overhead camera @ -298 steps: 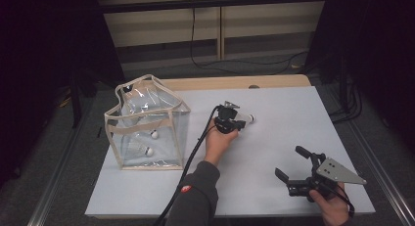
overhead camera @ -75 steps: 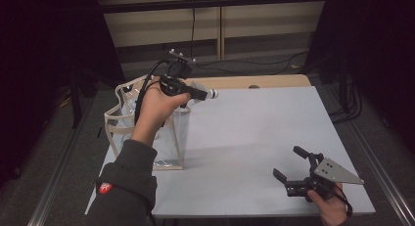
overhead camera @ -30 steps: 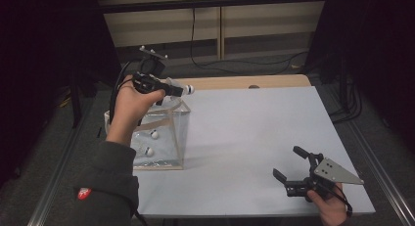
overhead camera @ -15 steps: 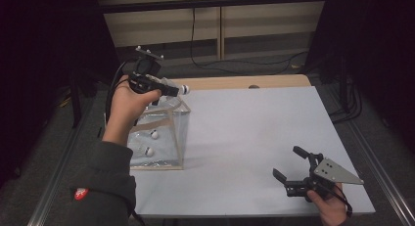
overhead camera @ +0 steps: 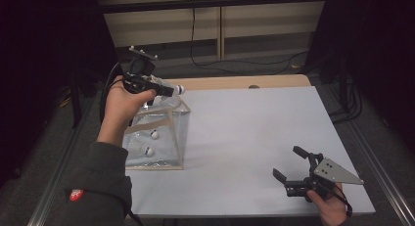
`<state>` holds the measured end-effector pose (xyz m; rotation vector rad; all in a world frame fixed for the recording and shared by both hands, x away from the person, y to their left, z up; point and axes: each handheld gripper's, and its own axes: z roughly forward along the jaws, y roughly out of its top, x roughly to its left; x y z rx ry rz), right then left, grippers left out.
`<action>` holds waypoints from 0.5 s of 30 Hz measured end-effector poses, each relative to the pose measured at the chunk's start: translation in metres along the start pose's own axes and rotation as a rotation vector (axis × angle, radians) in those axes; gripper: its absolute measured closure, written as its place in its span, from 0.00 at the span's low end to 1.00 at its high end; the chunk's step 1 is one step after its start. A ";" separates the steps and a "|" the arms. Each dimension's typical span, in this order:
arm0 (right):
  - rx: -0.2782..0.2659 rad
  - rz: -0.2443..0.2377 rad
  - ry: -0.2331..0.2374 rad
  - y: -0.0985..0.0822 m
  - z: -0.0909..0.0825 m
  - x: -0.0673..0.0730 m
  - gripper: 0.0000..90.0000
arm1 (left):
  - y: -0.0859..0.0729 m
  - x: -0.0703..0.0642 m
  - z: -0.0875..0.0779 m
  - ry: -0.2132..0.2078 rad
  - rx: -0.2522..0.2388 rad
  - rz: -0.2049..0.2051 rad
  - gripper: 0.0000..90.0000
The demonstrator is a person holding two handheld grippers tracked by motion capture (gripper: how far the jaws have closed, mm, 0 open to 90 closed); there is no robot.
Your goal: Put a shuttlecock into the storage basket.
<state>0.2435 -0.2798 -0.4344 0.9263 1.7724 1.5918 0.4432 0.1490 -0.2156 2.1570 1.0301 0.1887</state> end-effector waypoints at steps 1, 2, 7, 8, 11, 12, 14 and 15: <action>0.000 0.000 0.000 0.000 0.000 0.000 0.00 | 0.000 0.000 0.000 -0.001 0.000 0.000 0.99; -0.001 0.002 0.000 0.000 0.000 0.000 0.00 | 0.000 0.001 0.000 0.002 0.001 0.000 0.99; -0.002 -0.001 0.002 0.000 0.000 0.000 0.00 | -0.001 0.003 -0.002 0.005 0.003 -0.002 0.99; -0.002 -0.002 0.002 0.000 0.000 0.000 0.00 | -0.002 0.004 -0.003 0.008 0.006 -0.002 0.99; -0.004 0.000 -0.001 0.000 0.000 0.000 0.00 | -0.003 0.005 -0.004 0.009 0.004 -0.011 0.99; -0.004 0.000 -0.001 0.000 0.000 0.000 0.00 | -0.003 0.006 -0.005 0.010 0.003 -0.013 0.99; -0.001 0.001 0.001 0.000 0.000 0.000 0.00 | -0.004 0.008 -0.006 0.012 0.004 -0.017 0.99; -0.001 0.001 0.001 0.000 0.000 0.000 0.00 | -0.004 0.008 -0.006 0.012 0.006 -0.020 0.99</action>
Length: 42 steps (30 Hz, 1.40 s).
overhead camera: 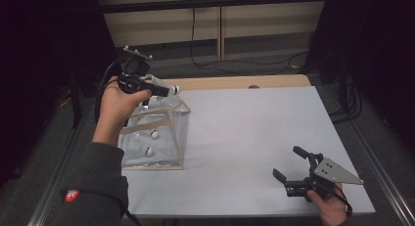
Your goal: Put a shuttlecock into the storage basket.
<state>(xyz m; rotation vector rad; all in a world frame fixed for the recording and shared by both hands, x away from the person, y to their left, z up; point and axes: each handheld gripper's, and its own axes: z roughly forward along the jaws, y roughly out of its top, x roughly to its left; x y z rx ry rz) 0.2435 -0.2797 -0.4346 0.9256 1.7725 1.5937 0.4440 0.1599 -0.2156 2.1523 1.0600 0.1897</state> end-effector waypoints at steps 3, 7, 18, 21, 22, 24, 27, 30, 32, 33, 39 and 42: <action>0.001 -0.002 -0.001 0.000 0.000 0.000 0.00 | -0.001 0.002 0.000 0.003 0.004 -0.002 0.99; 0.002 -0.001 -0.001 0.000 0.000 0.000 0.00 | -0.002 0.004 -0.002 0.008 0.005 -0.008 0.99; 0.001 -0.001 -0.001 0.000 0.000 0.000 0.00 | -0.005 0.009 -0.005 0.027 0.009 -0.013 0.98; 0.003 0.002 -0.001 0.000 0.000 0.000 0.00 | -0.006 0.010 -0.005 0.032 0.009 -0.012 0.98; 0.003 -0.001 -0.001 0.000 0.000 0.000 0.00 | -0.006 0.011 -0.006 0.031 0.009 -0.012 0.98; 0.003 -0.002 0.000 0.000 0.000 0.000 0.00 | -0.007 0.011 -0.006 0.032 0.006 -0.016 0.98; 0.002 0.001 -0.001 0.000 0.000 0.000 0.00 | -0.008 0.013 -0.006 0.036 0.010 -0.017 0.98; 0.003 -0.002 0.000 0.000 0.000 0.000 0.00 | -0.008 0.014 -0.006 0.040 0.013 -0.020 0.98; 0.003 -0.001 -0.001 0.000 0.000 0.000 0.00 | -0.009 0.015 -0.006 0.037 0.016 -0.020 0.98; 0.002 0.001 0.000 0.000 0.000 0.000 0.00 | -0.009 0.016 -0.006 0.040 0.019 -0.017 0.98; 0.003 0.004 -0.001 -0.001 0.000 0.000 0.00 | -0.012 0.019 -0.005 0.042 0.021 -0.032 0.98; 0.003 0.002 0.001 -0.001 0.000 0.000 0.00 | -0.014 0.022 -0.006 0.046 0.022 -0.037 0.98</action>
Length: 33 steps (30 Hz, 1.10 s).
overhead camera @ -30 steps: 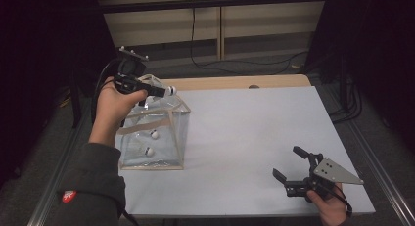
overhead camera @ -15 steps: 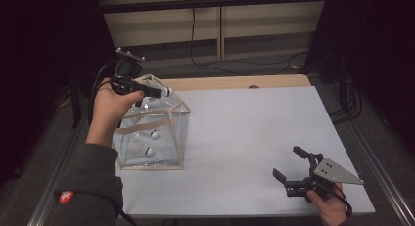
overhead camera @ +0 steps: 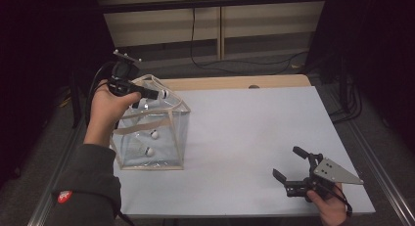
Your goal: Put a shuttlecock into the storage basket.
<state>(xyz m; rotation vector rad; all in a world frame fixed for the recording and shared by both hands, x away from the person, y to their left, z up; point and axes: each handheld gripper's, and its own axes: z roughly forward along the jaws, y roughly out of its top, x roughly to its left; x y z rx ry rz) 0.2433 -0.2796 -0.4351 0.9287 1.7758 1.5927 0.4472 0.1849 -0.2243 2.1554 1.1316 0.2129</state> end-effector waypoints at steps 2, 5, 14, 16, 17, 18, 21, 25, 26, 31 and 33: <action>0.000 0.000 -0.001 0.000 0.000 0.000 0.00 | -0.001 0.001 0.000 0.000 0.001 0.001 0.98; 0.000 -0.001 0.000 0.000 0.000 0.000 0.00 | -0.002 0.003 0.000 0.003 0.006 -0.004 0.98; 0.003 -0.006 0.005 0.000 0.000 0.000 0.00 | -0.006 0.007 0.003 0.007 0.011 -0.011 0.98; 0.002 -0.006 0.006 0.000 0.000 0.000 0.00 | -0.007 0.008 0.003 0.005 0.011 -0.015 0.98; 0.002 -0.006 0.006 0.000 0.000 0.000 0.00 | -0.007 0.008 0.004 0.008 0.011 -0.017 0.98; 0.002 -0.004 0.003 0.000 0.000 0.000 0.00 | -0.008 0.009 0.003 0.010 0.013 -0.013 0.98; 0.001 -0.001 0.003 0.000 0.000 0.000 0.00 | -0.011 0.011 0.003 0.017 0.016 -0.022 0.98; 0.002 -0.005 0.003 0.000 0.000 0.000 0.00 | -0.014 0.015 0.003 0.020 0.015 -0.030 0.97; 0.001 -0.003 0.005 0.000 0.000 0.000 0.00 | -0.015 0.016 0.003 0.020 0.013 -0.035 0.97; 0.003 -0.004 0.007 0.000 0.001 0.001 0.00 | -0.016 0.017 0.004 0.025 0.015 -0.036 0.95; 0.003 -0.002 0.007 0.000 0.001 0.001 0.00 | -0.016 0.017 0.004 0.026 0.014 -0.035 0.95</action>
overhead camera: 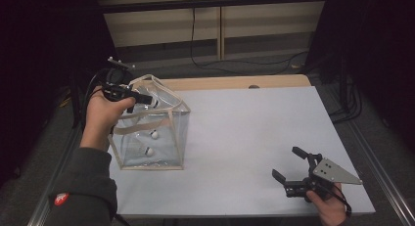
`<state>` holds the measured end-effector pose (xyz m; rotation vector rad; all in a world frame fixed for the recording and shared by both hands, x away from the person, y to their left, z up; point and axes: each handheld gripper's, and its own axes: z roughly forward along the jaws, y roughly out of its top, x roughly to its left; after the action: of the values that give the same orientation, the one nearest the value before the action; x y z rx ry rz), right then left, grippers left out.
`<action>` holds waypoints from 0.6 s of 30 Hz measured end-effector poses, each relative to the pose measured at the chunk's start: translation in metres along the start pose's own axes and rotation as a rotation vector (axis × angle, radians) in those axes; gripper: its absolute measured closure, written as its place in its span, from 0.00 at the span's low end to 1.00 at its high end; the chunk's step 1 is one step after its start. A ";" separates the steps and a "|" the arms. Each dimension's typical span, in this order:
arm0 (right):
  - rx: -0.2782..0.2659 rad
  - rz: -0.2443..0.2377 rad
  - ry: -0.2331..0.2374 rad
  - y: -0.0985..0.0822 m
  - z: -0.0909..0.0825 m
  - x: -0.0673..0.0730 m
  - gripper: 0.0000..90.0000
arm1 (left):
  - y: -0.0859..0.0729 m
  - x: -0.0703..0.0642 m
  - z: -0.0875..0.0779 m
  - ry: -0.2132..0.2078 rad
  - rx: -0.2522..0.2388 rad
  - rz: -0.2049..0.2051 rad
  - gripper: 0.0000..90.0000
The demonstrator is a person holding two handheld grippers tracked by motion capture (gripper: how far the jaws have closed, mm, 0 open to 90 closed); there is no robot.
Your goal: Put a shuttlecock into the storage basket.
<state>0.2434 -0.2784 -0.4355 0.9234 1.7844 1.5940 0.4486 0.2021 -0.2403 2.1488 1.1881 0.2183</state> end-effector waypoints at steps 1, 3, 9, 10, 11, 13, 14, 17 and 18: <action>0.000 0.000 0.000 0.000 0.000 0.000 0.00 | 0.000 0.000 0.000 0.001 0.000 0.000 0.95; -0.001 -0.002 0.000 0.000 0.000 0.000 0.00 | 0.000 0.000 -0.001 0.003 0.003 -0.001 0.95; -0.001 -0.003 0.000 0.000 0.000 0.000 0.00 | -0.001 -0.001 -0.001 -0.006 -0.006 -0.005 0.94; -0.001 -0.003 -0.001 0.000 0.000 0.000 0.00 | -0.001 -0.002 -0.001 -0.006 -0.009 -0.008 0.93; -0.002 -0.002 0.001 0.000 0.000 0.000 0.00 | -0.001 -0.002 -0.001 -0.010 -0.006 -0.001 0.92; -0.002 -0.002 0.000 0.000 0.000 0.000 0.00 | -0.001 -0.003 -0.001 -0.016 -0.009 0.003 0.91; -0.001 -0.002 0.001 0.000 0.000 0.000 0.00 | 0.000 -0.004 -0.001 -0.021 -0.010 0.004 0.89; -0.001 -0.001 0.001 0.000 -0.001 0.000 0.00 | 0.000 -0.008 -0.001 -0.042 -0.019 0.007 0.85; -0.001 -0.002 0.001 0.000 0.000 0.000 0.00 | 0.000 -0.009 -0.002 -0.053 -0.021 0.003 0.84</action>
<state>0.2433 -0.2790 -0.4351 0.9205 1.7841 1.5939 0.4428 0.1958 -0.2377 2.1253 1.1475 0.1741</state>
